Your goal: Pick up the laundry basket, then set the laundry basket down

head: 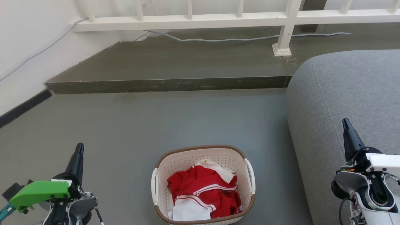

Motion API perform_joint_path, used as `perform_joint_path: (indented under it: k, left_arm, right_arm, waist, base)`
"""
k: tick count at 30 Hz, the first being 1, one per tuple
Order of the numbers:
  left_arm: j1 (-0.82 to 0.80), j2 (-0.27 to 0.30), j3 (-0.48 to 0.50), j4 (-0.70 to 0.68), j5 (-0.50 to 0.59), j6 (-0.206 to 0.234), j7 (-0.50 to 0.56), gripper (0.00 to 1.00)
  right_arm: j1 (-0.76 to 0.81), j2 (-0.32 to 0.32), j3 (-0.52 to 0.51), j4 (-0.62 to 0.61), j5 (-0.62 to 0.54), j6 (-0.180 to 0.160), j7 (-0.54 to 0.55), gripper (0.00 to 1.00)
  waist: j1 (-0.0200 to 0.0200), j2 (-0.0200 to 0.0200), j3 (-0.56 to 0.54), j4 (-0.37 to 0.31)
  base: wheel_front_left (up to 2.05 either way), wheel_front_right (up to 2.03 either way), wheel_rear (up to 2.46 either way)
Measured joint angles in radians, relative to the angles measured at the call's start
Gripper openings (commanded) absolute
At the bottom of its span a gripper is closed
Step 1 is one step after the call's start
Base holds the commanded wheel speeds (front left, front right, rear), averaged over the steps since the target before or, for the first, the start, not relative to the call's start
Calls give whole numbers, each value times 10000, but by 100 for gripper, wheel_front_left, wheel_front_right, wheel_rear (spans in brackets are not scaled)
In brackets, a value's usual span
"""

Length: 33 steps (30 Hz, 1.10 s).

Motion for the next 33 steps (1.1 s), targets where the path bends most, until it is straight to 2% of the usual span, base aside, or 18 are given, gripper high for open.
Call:
perform_joint_path:
  k: [33]
  left_arm:
    - [0,0,0,0,0,0,0,0]
  right_arm:
    - [0,0,0,0,0,0,0,0]
  waist:
    - [0,0,0,0]
  base:
    - [0,0,0]
